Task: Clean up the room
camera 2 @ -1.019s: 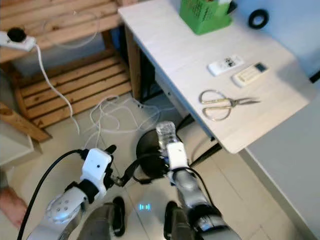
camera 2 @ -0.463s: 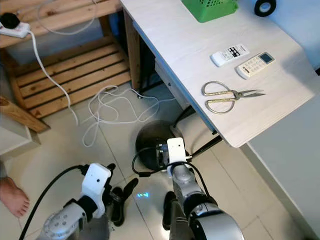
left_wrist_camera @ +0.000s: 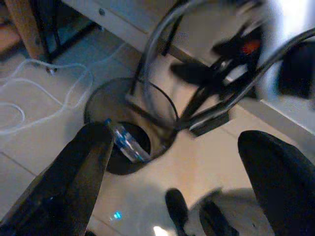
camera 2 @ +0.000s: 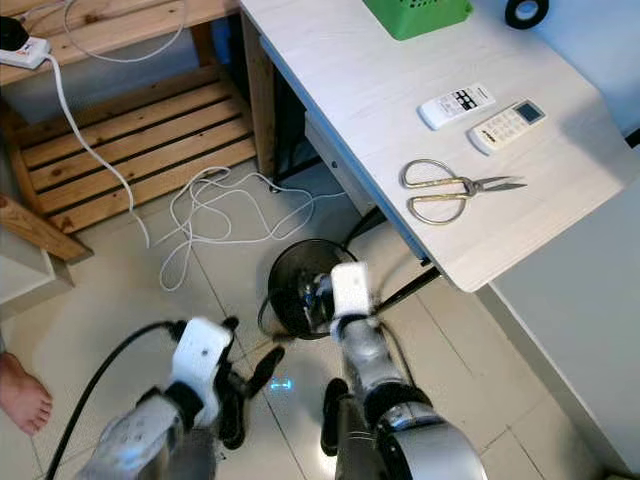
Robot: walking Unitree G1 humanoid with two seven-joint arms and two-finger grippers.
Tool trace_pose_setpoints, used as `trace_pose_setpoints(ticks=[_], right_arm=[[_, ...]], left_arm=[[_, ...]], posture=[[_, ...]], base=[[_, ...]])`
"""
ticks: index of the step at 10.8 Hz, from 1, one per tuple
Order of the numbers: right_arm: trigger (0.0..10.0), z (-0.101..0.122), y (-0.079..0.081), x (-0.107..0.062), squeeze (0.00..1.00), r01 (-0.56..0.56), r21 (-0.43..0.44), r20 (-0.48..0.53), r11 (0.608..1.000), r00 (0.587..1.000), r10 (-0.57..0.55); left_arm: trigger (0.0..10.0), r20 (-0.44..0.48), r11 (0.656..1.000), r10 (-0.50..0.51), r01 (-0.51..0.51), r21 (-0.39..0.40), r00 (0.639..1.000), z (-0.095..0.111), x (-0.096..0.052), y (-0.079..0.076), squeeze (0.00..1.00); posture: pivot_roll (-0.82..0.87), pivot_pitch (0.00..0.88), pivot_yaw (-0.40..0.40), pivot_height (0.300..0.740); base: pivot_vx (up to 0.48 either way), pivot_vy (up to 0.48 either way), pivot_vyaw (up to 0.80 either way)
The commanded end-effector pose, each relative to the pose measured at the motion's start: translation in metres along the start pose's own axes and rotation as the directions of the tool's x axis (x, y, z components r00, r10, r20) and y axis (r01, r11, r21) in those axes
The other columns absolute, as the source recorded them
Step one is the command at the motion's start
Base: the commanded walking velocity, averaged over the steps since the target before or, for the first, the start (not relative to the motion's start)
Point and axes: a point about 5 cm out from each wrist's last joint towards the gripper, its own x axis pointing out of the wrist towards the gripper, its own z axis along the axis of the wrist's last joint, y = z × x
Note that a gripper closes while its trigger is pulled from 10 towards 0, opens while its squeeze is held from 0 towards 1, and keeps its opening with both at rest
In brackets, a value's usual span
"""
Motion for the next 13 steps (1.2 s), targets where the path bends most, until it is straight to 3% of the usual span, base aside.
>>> trace_pose_setpoints(ticks=[1,2,4,5,7,8,9,10,11,12,13], right_arm=[[10.0,0.001,-0.018,-0.008,0.00,0.060,0.032,0.073,0.998,0.995,-0.062],[10.0,0.015,-0.046,-0.030,0.00,0.120,0.063,0.208,0.991,0.969,-0.131],[10.0,0.030,-0.084,-0.074,0.00,0.230,0.073,0.350,0.970,0.905,-0.241],[10.0,0.030,-0.091,-0.084,0.00,0.266,0.078,0.360,0.961,0.891,-0.276],[10.0,0.037,-0.113,-0.120,0.00,0.355,0.103,0.360,0.929,0.858,-0.367],[10.0,0.038,-0.116,-0.124,0.00,0.370,0.101,0.354,0.923,0.854,-0.381],[10.0,0.035,-0.111,-0.122,0.00,0.329,0.071,0.334,0.942,0.882,-0.333],[10.0,0.005,-0.095,-0.117,0.00,0.183,-0.035,0.160,0.983,0.971,-0.175],[10.0,-0.057,-0.091,-0.127,0.00,0.083,-0.117,-0.128,0.990,0.987,-0.098],[10.0,-0.088,-0.107,-0.145,0.00,0.162,-0.150,-0.214,0.975,0.958,-0.192],[10.0,-0.069,-0.119,-0.149,0.00,0.283,-0.078,-0.106,0.956,0.951,-0.290]], left_arm=[[10.0,0.037,1.000,0.014,-0.015,0.016,0.999,0.006,0.001,0.002,0.00],[10.0,0.157,0.999,0.044,-0.048,0.026,0.987,0.033,0.003,0.013,0.00],[10.0,0.281,0.990,0.091,-0.118,0.080,0.955,0.066,0.002,0.033,0.00],[10.0,0.327,0.987,0.089,-0.127,0.095,0.941,0.080,0.004,0.036,0.00],[10.0,0.434,0.978,0.074,-0.149,0.143,0.898,0.113,0.013,0.043,0.00],[10.0,0.421,0.980,0.058,-0.131,0.148,0.905,0.112,0.023,0.043,0.00],[10.0,0.410,0.984,0.042,-0.109,0.140,0.911,0.111,0.031,0.042,0.00],[10.0,0.394,0.988,0.056,-0.108,0.111,0.917,0.107,0.035,0.042,0.00],[10.0,0.374,0.991,0.062,-0.100,0.085,0.925,0.101,0.038,0.040,0.00],[10.0,0.356,0.993,0.065,-0.097,0.072,0.932,0.094,0.038,0.038,0.00],[10.0,0.351,0.992,0.072,-0.103,0.071,0.934,0.092,0.037,0.040,0.00]], posture=[[0.18,0.286,-0.076,0.736],[0.15,0.215,-0.065,0.736],[0.11,0.114,-0.042,0.736],[0.10,0.084,-0.033,0.736],[0.07,0.002,0.000,0.736],[0.06,0.000,0.012,0.736],[0.06,0.000,0.014,0.736],[0.04,0.000,0.008,0.736],[0.03,0.012,-0.004,0.736],[0.04,0.025,-0.009,0.736],[0.04,0.031,-0.010,0.736]], base=[[0.000,0.000,0.00],[0.000,0.000,0.00],[0.000,0.000,0.00],[0.000,0.000,0.00],[0.000,0.000,0.00],[0.000,0.000,0.00],[0.000,0.000,0.00],[0.000,0.000,0.00],[0.000,0.000,0.00],[0.000,0.000,0.00],[0.000,0.000,0.00]])
